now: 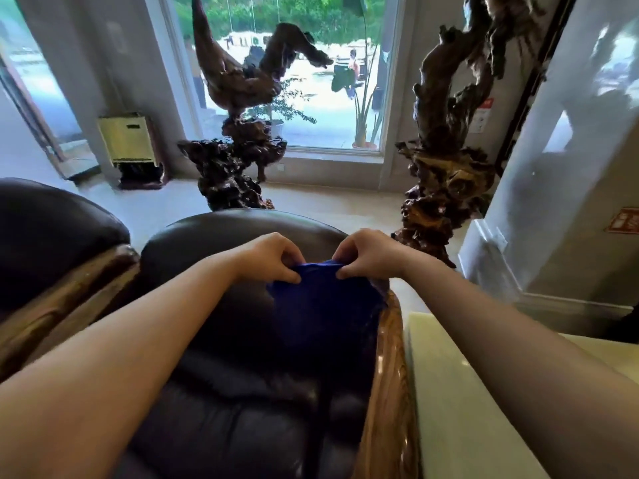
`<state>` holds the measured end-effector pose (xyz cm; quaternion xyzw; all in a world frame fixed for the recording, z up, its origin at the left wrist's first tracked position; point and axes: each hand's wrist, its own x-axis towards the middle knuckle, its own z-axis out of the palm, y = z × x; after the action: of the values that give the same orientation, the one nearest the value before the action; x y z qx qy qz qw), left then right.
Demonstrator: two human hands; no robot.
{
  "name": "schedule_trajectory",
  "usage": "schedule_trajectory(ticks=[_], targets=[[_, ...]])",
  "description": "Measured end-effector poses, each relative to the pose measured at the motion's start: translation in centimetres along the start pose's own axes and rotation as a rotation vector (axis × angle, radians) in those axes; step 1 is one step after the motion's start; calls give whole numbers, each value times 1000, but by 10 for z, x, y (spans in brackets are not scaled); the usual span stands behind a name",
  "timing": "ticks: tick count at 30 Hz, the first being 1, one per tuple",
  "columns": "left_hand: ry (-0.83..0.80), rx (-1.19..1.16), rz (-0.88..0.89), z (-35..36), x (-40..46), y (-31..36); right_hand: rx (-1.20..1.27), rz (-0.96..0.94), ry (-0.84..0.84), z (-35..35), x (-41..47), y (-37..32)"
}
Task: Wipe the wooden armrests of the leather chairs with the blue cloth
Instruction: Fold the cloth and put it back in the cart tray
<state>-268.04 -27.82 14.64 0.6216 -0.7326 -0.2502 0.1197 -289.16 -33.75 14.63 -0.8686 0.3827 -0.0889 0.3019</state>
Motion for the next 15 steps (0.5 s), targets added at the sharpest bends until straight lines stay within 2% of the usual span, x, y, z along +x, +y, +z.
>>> schedule_trajectory(ticks=[6, 15], targets=[[99, -1, -121, -49, -104, -48, -35, -174, -90, 33, 26, -105], [185, -62, -321, -102, -307, -161, -89, -405, -239, 159, 66, -295]])
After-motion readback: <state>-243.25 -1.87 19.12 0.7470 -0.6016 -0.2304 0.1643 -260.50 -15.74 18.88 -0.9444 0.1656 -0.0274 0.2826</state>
